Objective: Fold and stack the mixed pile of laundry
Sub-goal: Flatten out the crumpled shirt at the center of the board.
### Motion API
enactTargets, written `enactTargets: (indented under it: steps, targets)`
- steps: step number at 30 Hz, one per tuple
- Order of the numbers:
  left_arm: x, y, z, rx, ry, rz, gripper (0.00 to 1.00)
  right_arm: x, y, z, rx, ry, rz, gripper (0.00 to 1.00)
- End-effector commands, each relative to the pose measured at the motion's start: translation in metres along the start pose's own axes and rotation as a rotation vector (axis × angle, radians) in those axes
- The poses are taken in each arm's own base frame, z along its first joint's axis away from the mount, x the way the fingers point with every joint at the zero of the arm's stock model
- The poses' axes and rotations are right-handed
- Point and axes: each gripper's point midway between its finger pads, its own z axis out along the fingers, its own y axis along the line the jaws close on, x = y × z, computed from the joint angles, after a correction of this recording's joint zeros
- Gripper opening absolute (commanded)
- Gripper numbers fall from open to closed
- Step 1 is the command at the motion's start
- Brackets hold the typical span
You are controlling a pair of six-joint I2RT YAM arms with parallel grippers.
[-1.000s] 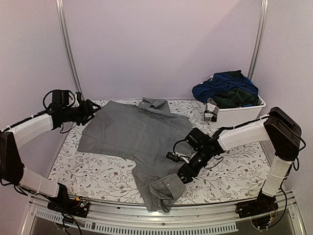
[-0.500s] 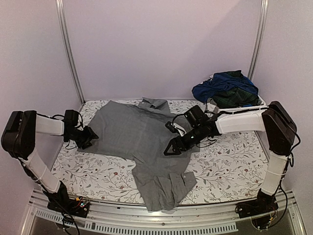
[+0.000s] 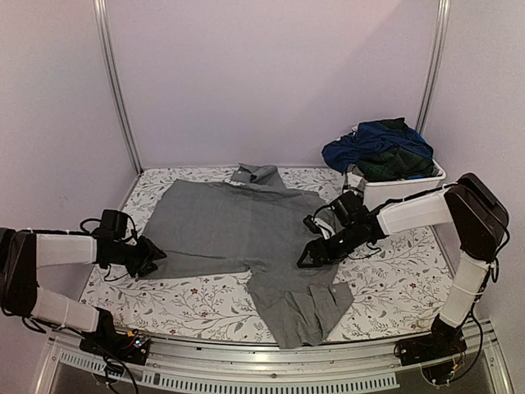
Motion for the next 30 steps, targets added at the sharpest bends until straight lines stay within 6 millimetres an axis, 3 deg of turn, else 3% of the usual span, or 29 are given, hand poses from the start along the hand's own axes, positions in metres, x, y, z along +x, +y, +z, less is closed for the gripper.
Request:
enactTargets:
  steps: [1,3,5,7,9,13,16,21,25,30]
  targets:
    - [0.048,0.022,-0.027,-0.085,0.082,-0.071,0.48,0.074,-0.050,-0.018,0.237,0.180,0.182,0.75]
    - [0.040,0.009,-0.044,-0.054,0.028,-0.035,0.48,0.064,-0.045,-0.030,0.242,0.146,0.161,0.75]
    - [0.017,-0.016,-0.057,-0.012,-0.051,0.043,0.49,0.037,-0.032,-0.039,0.216,0.075,0.113,0.75]
    - [0.001,-0.034,-0.057,0.007,-0.081,0.110,0.50,0.009,-0.018,-0.043,0.169,0.017,0.061,0.75]
    - [-0.017,-0.052,-0.049,0.010,-0.081,0.151,0.51,-0.011,-0.008,-0.042,0.135,-0.007,0.028,0.74]
    - [-0.027,-0.073,-0.016,0.053,-0.046,0.185,0.51,-0.026,-0.002,-0.025,0.080,0.005,-0.012,0.72]
    - [-0.016,-0.070,0.009,0.019,0.018,0.202,0.51,-0.013,0.001,-0.004,0.062,0.068,-0.038,0.71]
    - [0.002,-0.029,0.026,-0.090,0.077,0.144,0.51,0.032,0.008,0.027,0.047,0.190,-0.052,0.69]
    - [0.020,0.009,0.018,-0.148,0.105,0.065,0.47,0.076,0.008,0.034,0.040,0.268,-0.022,0.67]
    - [0.040,0.036,-0.005,-0.185,0.095,-0.011,0.44,0.124,0.017,0.031,0.022,0.354,-0.008,0.66]
